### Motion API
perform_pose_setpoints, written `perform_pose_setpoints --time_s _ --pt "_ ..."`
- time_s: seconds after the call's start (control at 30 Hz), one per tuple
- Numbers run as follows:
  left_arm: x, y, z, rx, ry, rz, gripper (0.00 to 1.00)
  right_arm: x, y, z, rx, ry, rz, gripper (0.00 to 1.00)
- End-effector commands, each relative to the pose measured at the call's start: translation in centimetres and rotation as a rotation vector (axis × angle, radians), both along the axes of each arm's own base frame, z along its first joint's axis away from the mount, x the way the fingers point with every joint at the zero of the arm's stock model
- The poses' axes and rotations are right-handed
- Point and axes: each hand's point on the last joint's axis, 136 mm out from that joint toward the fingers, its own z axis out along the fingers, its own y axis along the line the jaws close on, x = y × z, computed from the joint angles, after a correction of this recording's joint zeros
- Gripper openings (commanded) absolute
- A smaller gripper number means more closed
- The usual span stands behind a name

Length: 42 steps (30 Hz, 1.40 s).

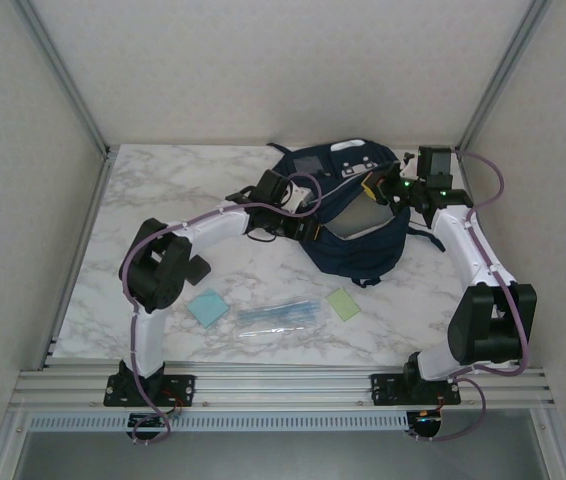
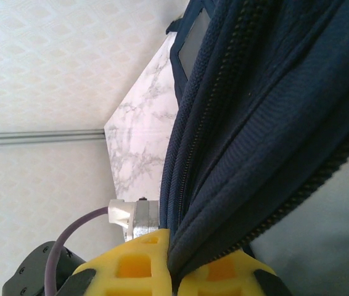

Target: Pack the student bag

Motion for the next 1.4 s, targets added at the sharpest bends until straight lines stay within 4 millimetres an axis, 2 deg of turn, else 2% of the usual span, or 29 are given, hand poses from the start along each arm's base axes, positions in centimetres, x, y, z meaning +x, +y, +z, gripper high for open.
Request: perform_pose_setpoints --time_s 0.0,0.1,0.23,0.47,0.5,0.63,0.73,0.83,0.93,1.0,1.13,1.3,1.37 --pt "-0.7 -1.8 4.4 -0.046 -0.111 -0.069 0.54 0.7 0.3 5.3 0.015 -0.179 0.039 0.00" --pt "-1.1 -2.4 4.2 -0.055 -0.095 -0.090 0.54 0.7 0.3 5.3 0.018 -0.179 0.044 0.00" --pt "-1.8 -3.0 5.5 -0.083 -0.119 -0.114 0.54 0.7 0.4 5.3 0.016 -0.176 0.047 0.00" --pt "-0.2 -4.4 4.7 -0.089 -0.121 -0.105 0.51 0.7 0.6 5.5 0.031 -0.183 0.056 0.00" --pt "0.1 -4.6 4.6 -0.092 -0.121 -0.101 0.50 0.6 0.6 5.5 0.032 -0.183 0.056 0.00" --pt "0.8 -5.0 4.2 -0.082 -0.125 -0.097 0.24 0.4 0.5 5.5 0.029 -0.184 0.056 0.00" --pt "0.6 -4.6 3.5 -0.056 -0.118 -0.103 0.17 0.4 0.5 5.5 0.026 -0.186 0.057 0.00" --pt "0.2 -3.8 2.7 -0.023 -0.106 -0.099 0.15 0.4 0.4 5.8 0.025 -0.194 0.057 0.00" --pt "-0.3 -2.7 2.1 0.008 -0.089 -0.082 0.07 0.5 0.2 5.9 0.023 -0.196 0.052 0.00" --pt "-0.5 -1.8 1.9 0.030 -0.081 -0.066 0.08 0.5 0.1 5.9 0.020 -0.196 0.049 0.00" --pt "-1.3 -0.5 1.4 0.062 -0.053 -0.046 0.21 0.6 0.0 5.9 0.019 -0.194 0.047 0.00" --pt "-1.7 -0.2 1.2 0.058 -0.036 -0.044 0.20 0.6 0.0 5.8 0.021 -0.194 0.048 0.00" --pt "-1.7 -0.3 1.2 0.050 -0.036 -0.046 0.16 0.6 0.0 5.9 0.021 -0.194 0.049 0.00"
